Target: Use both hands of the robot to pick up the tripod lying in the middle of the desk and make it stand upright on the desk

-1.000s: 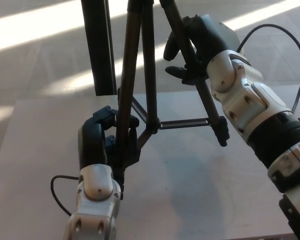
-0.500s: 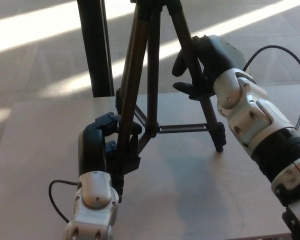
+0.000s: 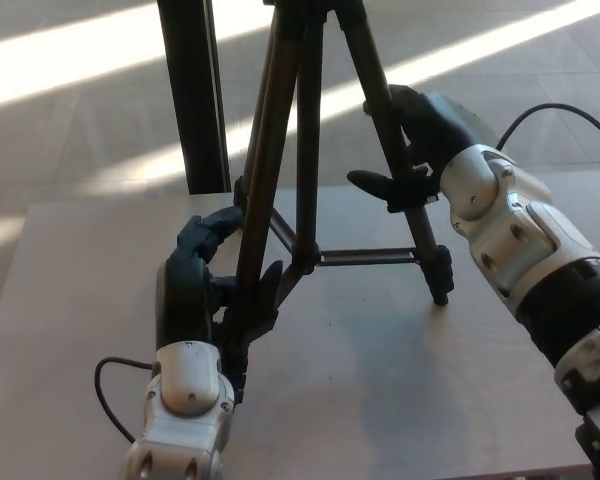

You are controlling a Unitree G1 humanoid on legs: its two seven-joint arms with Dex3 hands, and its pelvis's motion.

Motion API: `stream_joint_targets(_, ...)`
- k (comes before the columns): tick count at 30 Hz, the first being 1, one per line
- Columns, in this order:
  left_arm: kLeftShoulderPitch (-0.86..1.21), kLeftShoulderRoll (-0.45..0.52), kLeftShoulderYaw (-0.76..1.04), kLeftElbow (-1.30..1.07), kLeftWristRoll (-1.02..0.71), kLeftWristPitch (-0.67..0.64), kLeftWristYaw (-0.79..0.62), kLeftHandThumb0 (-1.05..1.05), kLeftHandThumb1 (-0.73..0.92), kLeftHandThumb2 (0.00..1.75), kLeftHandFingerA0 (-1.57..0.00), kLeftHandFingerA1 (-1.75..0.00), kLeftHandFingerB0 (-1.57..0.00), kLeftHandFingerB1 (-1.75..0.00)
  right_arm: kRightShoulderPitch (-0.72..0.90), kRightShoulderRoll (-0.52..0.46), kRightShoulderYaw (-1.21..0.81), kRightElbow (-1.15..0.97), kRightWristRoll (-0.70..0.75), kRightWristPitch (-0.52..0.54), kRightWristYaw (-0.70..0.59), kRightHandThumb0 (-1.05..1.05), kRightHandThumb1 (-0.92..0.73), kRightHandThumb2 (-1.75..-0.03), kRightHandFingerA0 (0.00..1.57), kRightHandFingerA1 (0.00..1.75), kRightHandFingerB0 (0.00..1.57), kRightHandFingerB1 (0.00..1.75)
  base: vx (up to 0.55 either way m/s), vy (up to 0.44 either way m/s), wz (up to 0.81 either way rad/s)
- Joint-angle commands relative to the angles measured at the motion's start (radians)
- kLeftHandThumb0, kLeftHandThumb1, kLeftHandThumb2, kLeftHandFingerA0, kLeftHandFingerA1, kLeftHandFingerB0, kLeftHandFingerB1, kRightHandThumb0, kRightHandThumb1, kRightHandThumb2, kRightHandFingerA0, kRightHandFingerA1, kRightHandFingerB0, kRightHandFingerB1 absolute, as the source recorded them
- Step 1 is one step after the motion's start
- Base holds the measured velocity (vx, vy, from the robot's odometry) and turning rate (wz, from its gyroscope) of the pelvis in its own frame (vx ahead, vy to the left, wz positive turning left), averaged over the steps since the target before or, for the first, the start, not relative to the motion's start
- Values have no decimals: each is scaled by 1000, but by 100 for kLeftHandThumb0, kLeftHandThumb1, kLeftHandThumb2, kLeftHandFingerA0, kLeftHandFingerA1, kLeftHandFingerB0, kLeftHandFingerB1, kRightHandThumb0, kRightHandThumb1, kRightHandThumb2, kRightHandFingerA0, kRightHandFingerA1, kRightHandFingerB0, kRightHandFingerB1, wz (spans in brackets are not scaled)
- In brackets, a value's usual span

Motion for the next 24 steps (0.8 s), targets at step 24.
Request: stream_joint_targets(24,360,513,265,-508,-260,285,-513,-98,67,95,0,-17,0,0,626,-408,-427,-1005,268,307,535,-105,-64,-61,0,0,0,0,0,0,0)
